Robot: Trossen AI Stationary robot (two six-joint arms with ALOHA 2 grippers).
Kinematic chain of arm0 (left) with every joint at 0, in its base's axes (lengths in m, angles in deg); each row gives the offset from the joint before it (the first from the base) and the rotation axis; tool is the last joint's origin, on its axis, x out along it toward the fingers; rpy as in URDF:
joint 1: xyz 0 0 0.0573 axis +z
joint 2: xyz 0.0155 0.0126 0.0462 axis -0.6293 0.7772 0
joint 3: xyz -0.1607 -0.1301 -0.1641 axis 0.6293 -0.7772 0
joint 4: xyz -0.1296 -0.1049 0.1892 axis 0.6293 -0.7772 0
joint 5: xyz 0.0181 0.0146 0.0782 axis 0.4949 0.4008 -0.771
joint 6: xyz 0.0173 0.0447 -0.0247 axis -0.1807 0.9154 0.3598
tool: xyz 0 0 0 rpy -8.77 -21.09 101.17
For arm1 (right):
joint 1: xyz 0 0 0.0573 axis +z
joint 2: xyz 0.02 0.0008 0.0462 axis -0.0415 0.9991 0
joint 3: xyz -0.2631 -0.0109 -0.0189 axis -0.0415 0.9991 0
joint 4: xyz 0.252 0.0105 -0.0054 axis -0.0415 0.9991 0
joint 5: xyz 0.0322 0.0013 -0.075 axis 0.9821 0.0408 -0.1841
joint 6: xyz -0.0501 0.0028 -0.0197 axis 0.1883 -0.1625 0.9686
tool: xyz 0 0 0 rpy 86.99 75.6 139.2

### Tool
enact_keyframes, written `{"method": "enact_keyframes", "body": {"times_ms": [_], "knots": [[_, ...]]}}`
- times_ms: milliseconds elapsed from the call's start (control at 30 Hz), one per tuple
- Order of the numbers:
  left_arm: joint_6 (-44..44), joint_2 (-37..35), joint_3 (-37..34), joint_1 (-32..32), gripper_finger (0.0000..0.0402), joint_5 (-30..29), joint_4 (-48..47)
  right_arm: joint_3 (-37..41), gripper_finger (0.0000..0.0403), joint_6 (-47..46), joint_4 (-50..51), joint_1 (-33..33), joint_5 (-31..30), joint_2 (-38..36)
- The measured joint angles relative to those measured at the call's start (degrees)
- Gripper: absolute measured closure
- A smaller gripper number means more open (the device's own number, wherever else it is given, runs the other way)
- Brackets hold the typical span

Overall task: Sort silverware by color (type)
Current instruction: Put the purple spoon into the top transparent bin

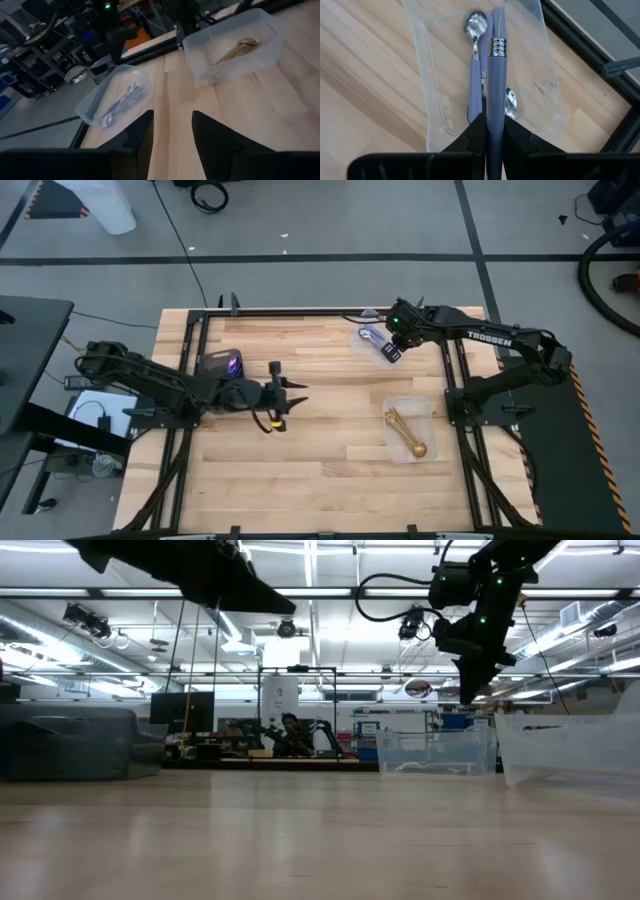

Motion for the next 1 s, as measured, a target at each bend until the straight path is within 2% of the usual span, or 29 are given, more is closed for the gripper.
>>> {"method": "enact_keyframes", "body": {"times_ms": [500,1000], "knots": [[-8.4,-12.5,-16.3,2.3,0.026,1.8,11.1,-0.6,0.0358,3.2,-1.4,-0.7,1.6,0.0],[-15.1,-22.1,-25.2,2.3,0.026,1.6,14.8,1.7,0.0358,3.3,-3.7,-0.7,1.7,1.6]]}}
